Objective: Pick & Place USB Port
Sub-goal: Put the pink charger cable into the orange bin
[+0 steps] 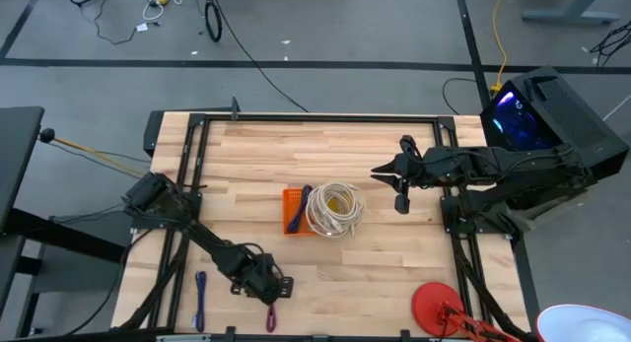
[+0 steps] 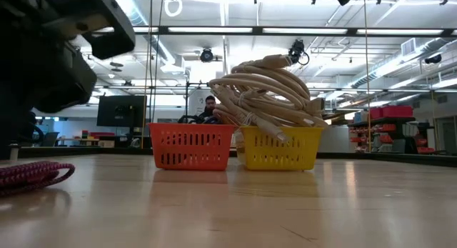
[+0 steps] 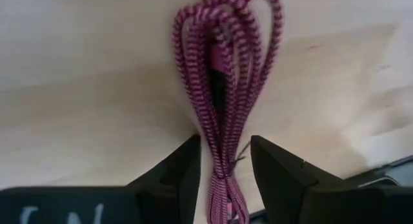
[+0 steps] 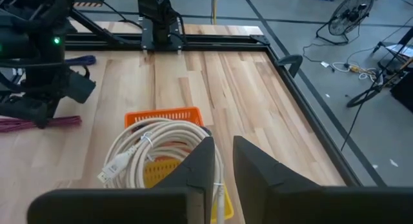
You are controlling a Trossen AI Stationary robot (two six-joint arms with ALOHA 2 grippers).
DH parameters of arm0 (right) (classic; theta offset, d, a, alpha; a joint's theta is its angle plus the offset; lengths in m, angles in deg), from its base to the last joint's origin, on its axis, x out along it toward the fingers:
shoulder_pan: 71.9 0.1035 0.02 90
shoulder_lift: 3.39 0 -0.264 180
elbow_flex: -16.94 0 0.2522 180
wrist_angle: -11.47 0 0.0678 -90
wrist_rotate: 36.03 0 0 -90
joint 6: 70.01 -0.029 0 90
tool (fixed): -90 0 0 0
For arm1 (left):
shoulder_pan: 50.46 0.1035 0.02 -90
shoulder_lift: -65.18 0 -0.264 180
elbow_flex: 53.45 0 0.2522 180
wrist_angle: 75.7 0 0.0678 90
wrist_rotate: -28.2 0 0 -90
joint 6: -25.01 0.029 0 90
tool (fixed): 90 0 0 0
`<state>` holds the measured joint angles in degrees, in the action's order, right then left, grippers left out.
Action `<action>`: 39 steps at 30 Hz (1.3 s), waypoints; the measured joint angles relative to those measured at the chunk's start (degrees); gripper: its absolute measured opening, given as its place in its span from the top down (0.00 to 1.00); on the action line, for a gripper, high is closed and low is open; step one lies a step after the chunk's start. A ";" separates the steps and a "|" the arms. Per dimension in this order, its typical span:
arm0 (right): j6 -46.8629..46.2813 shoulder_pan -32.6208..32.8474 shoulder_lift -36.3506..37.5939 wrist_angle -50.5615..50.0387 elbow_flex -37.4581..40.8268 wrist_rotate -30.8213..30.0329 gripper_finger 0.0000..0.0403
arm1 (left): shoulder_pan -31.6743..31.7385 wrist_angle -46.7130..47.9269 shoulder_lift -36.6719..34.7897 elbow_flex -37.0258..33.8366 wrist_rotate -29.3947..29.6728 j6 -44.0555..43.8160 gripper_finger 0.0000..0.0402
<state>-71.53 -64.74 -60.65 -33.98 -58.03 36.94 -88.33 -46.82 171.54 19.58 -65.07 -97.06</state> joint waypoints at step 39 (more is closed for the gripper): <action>-2.36 0.00 -0.02 4.16 0.00 -5.02 0.85 | 19.88 27.39 -31.57 -0.31 29.25 42.57 0.95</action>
<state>-73.90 -64.74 -60.67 -29.82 -58.03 31.92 -68.45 -19.43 139.96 19.27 -35.81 -54.49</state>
